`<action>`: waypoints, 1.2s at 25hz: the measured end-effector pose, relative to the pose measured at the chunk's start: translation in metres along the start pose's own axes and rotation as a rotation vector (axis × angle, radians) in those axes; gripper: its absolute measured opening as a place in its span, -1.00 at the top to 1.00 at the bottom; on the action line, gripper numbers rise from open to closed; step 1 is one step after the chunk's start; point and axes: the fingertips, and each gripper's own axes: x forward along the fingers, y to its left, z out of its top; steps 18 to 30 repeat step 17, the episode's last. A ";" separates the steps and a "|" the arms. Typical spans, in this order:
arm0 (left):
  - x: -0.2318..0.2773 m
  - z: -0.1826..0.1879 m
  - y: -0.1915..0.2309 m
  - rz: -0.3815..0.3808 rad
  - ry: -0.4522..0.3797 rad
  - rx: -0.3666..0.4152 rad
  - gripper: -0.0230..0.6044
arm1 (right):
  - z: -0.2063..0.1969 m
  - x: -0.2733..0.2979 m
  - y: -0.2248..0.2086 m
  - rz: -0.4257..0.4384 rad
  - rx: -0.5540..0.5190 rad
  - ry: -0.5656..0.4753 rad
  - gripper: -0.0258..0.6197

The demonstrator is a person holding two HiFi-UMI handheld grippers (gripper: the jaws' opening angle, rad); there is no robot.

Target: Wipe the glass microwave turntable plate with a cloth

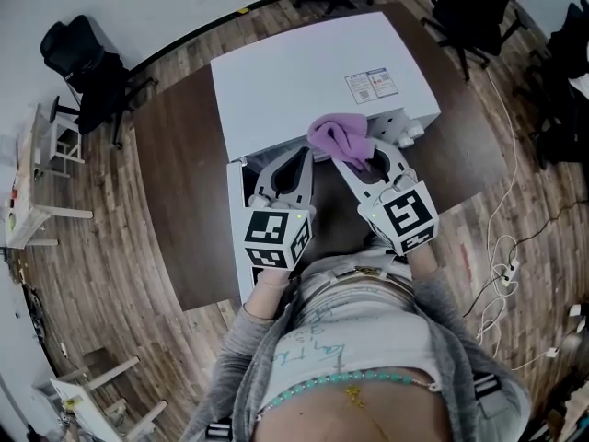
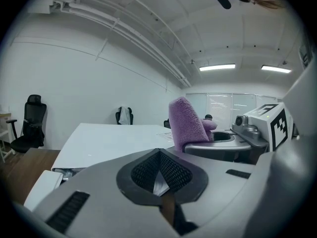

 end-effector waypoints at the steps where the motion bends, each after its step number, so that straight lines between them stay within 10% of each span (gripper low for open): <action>1: 0.000 0.000 0.000 0.001 0.001 -0.001 0.89 | 0.001 0.000 0.001 0.002 0.000 0.001 0.56; 30: 0.003 -0.005 -0.006 -0.009 0.020 0.074 0.89 | -0.001 0.005 0.005 0.030 0.008 0.016 0.56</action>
